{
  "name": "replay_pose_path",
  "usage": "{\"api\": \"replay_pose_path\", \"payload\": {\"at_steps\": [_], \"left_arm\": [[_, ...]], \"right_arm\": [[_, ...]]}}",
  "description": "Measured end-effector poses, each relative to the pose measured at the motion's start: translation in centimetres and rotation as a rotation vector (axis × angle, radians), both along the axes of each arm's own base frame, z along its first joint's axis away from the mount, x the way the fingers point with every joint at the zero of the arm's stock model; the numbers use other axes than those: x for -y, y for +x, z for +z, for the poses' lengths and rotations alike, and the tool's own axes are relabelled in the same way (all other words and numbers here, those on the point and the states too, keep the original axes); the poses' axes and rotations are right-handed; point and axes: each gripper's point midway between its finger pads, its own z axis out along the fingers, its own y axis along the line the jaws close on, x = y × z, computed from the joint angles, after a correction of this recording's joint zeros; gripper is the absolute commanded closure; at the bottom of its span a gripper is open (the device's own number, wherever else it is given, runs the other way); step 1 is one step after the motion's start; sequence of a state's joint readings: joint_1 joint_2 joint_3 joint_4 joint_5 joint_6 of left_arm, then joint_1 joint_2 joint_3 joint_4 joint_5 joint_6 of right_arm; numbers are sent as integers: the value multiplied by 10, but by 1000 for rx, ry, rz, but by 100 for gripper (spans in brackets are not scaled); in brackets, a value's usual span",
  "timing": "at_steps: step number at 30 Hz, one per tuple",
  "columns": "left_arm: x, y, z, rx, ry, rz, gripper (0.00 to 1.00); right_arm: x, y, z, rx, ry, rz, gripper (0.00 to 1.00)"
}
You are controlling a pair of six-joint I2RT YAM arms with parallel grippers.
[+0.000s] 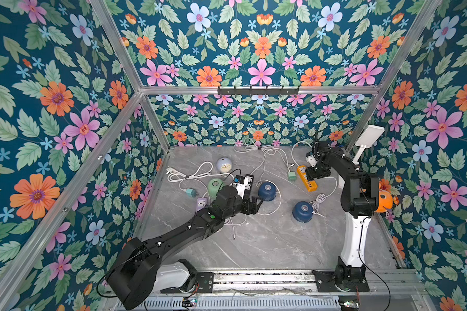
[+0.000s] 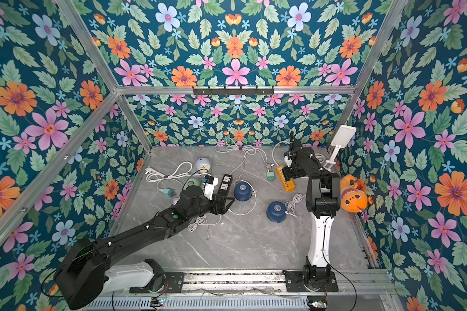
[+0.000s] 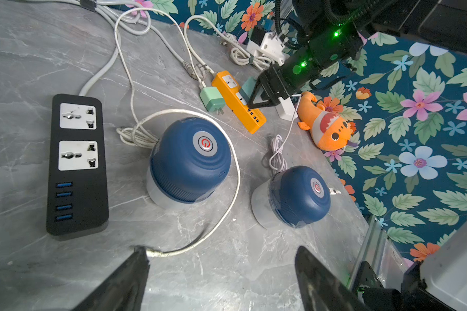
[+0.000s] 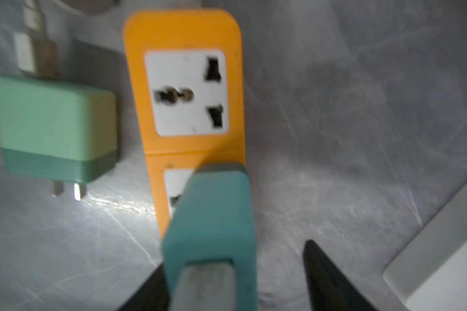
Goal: Charge the cordless meat grinders
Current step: Insert the plug into the socket, then pick up the charging cable from the center of the board.
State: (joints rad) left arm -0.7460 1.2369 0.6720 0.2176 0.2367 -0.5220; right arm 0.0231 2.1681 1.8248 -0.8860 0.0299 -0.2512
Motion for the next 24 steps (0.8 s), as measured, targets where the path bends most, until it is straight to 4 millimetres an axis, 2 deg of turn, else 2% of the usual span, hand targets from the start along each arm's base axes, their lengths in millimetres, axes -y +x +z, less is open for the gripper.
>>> {"api": "replay_pose_path", "payload": {"at_steps": [7,12,16,20,24], "left_arm": [[-7,4,7,8,15,44,13],[-20,10,9,7,59,116,11],[-34,18,9,-11,109,197,0],[-46,24,6,-40,150,259,0],[-53,23,-1,-69,185,287,5]], "right_arm": [[-6,1,55,150,29,-25,1],[-14,-7,97,263,47,-26,1],[-36,-19,137,364,141,-8,1],[-60,-35,165,408,320,-12,1],[-79,-62,177,424,462,-26,1]]}}
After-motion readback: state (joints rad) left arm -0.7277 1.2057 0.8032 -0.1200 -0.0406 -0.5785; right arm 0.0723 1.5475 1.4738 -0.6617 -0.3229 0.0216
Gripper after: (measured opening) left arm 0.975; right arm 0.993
